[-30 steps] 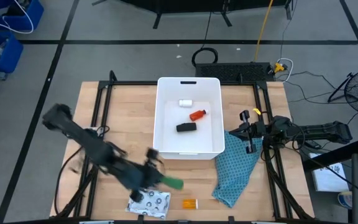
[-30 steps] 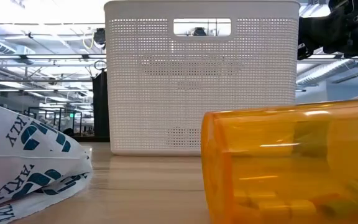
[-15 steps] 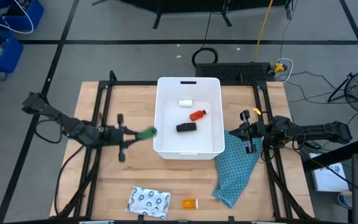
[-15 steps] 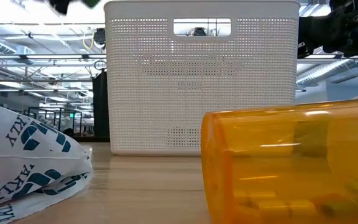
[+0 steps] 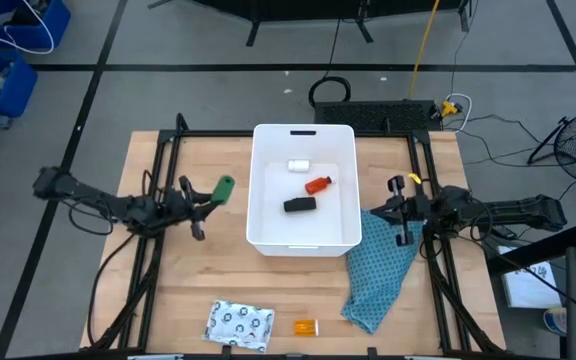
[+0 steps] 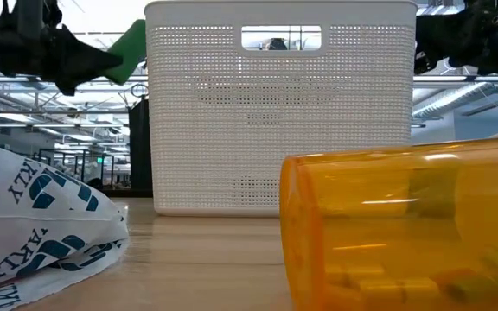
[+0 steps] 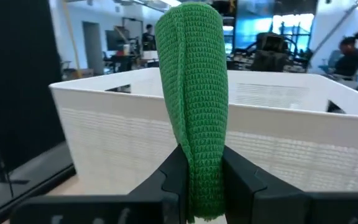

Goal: Pick & place medical supplies in basket/bin
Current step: Put the green bandage into the white bin

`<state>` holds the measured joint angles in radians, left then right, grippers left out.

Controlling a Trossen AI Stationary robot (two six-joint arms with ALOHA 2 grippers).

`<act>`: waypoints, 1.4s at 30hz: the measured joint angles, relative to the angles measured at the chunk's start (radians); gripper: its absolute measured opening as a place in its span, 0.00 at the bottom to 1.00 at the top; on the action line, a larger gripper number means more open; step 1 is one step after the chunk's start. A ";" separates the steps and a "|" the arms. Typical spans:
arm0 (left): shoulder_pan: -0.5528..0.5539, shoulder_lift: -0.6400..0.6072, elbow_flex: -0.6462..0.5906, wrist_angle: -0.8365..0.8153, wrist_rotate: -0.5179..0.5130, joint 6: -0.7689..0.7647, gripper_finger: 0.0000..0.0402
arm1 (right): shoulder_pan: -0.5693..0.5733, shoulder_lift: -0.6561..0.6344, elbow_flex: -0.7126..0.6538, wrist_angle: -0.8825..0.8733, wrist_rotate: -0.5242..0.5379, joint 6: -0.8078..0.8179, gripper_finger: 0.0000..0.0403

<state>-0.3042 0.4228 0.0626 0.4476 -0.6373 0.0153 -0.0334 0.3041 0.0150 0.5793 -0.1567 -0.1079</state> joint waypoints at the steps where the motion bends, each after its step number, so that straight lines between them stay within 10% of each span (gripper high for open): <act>1: 0.010 0.001 0.000 0.002 0.000 -0.007 0.16 | 0.000 0.000 0.000 0.012 0.000 -0.006 0.00; 9: 0.092 0.004 0.078 -0.027 -0.049 -0.024 0.17 | 0.000 0.000 0.000 0.010 0.030 -0.014 0.00; 15: 0.180 0.102 0.392 -0.315 -0.086 0.030 0.17 | 0.000 0.000 0.000 -0.026 0.072 -0.019 0.00; 29: 0.457 0.958 1.220 -0.869 0.446 0.130 0.13 | 0.000 0.000 0.000 -0.020 0.131 -0.037 0.00; 42: 0.465 1.462 1.422 -0.969 0.787 0.136 0.14 | 0.000 0.000 0.000 -0.031 0.128 -0.035 0.00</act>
<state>0.1612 1.8843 1.4846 -0.5217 0.1493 0.1508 -0.0334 0.3042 0.0147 0.5480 -0.0287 -0.1434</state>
